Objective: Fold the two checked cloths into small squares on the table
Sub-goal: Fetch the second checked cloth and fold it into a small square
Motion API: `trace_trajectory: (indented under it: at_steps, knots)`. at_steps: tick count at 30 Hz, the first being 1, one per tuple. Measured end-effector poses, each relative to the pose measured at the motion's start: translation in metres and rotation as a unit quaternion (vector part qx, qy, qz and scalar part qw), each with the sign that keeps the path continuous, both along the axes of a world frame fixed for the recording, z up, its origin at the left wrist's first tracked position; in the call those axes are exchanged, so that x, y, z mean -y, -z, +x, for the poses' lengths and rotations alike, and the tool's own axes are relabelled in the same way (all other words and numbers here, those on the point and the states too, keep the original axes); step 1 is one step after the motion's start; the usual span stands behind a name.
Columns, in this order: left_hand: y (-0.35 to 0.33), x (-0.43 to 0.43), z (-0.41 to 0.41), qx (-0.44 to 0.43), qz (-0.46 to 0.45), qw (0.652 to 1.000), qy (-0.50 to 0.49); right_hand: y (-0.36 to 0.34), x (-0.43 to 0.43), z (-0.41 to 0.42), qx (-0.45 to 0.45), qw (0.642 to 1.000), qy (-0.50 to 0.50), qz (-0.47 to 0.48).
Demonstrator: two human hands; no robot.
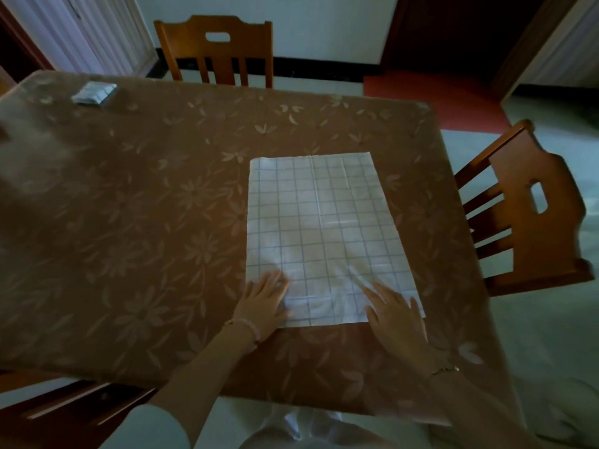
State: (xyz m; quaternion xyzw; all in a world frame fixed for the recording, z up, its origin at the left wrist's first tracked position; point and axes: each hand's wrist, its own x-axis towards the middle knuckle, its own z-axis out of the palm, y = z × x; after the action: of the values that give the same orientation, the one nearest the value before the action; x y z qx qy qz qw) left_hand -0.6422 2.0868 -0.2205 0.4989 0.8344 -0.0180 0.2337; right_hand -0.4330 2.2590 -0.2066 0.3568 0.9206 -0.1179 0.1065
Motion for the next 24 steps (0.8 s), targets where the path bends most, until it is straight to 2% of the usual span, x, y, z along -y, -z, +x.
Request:
trace_trajectory:
  at_steps: [4,8,15,20,24]
  knots:
    - [0.007,0.000,-0.002,-0.039,0.001,0.998,0.041,-0.005,-0.005,0.002,-0.029,0.999,-0.006,0.036]
    - [0.007,0.005,0.001,-0.079,0.014,0.993,0.090,-0.011,-0.014,-0.011,-0.078,0.997,-0.004,0.028]
    - [0.009,0.014,0.014,-0.072,0.040,0.991,0.103,0.000,-0.025,-0.028,-0.044,0.998,-0.041,-0.035]
    - [0.006,0.017,0.014,-0.064,0.021,0.993,0.094,0.022,-0.025,-0.024,-0.004,0.997,-0.068,-0.022]
    - [0.010,0.017,0.012,-0.086,0.051,0.989,0.110,0.020,-0.021,-0.018,-0.024,0.997,-0.064,-0.029]
